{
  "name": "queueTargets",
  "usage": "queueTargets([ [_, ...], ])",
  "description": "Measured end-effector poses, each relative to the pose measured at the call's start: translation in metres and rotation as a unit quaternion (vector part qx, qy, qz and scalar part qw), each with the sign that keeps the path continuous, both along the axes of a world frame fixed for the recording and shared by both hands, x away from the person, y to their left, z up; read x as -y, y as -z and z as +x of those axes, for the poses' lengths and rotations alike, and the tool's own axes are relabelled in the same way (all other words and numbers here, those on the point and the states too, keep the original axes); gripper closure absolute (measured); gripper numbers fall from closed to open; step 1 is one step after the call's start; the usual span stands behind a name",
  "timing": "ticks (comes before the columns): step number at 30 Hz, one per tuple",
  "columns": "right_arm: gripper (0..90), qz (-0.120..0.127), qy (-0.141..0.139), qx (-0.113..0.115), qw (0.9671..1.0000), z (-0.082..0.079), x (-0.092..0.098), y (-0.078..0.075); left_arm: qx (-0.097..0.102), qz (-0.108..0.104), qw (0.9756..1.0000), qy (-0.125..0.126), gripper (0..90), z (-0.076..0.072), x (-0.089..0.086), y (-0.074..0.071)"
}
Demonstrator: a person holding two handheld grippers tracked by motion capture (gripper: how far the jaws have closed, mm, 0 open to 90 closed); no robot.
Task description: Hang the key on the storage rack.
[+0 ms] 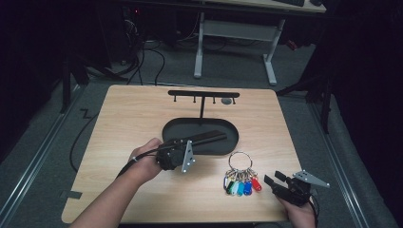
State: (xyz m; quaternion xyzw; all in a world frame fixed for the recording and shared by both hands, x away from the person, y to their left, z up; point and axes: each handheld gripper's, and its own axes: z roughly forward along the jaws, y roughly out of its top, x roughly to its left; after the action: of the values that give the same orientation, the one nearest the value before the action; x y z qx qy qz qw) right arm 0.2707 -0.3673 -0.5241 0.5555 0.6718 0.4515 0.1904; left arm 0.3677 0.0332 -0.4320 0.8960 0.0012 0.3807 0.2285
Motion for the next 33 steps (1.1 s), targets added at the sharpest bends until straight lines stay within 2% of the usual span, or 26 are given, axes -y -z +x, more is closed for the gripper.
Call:
queueTargets([
  [7, 40.3, 0.001, -0.003, 0.000, 1.0000, 0.000, -0.001, 0.000, 0.001, 0.012, 0.9998, 0.016, 73.4, 0.018, 0.009, 0.009],
  [10, 40.3, 0.003, -0.004, -0.002, 1.0000, 0.001, -0.002, 0.001, -0.004, 0.008, 0.9999, 0.012, 73.4, 0.027, 0.010, 0.013],
  [17, 40.3, 0.008, -0.002, -0.004, 1.0000, 0.000, 0.000, 0.002, -0.011, 0.018, 0.9998, 0.007, 73.5, 0.045, 0.014, 0.026],
  [22, 40.3, 0.014, -0.002, -0.008, 0.9999, 0.001, 0.000, 0.003, -0.012, 0.026, 0.9995, 0.012, 73.5, 0.054, 0.021, 0.029],
  [25, 40.3, 0.015, -0.002, -0.006, 0.9999, 0.000, 0.001, 0.002, -0.012, 0.023, 0.9995, 0.018, 73.5, 0.057, 0.026, 0.029],
  [32, 40.4, 0.016, -0.003, -0.007, 0.9998, 0.001, 0.001, 0.004, -0.003, 0.041, 0.9989, 0.021, 73.5, 0.066, 0.033, 0.035],
  [33, 40.4, 0.017, -0.002, -0.008, 0.9998, 0.001, 0.001, 0.004, 0.001, 0.049, 0.9986, 0.022, 73.5, 0.068, 0.033, 0.037],
])
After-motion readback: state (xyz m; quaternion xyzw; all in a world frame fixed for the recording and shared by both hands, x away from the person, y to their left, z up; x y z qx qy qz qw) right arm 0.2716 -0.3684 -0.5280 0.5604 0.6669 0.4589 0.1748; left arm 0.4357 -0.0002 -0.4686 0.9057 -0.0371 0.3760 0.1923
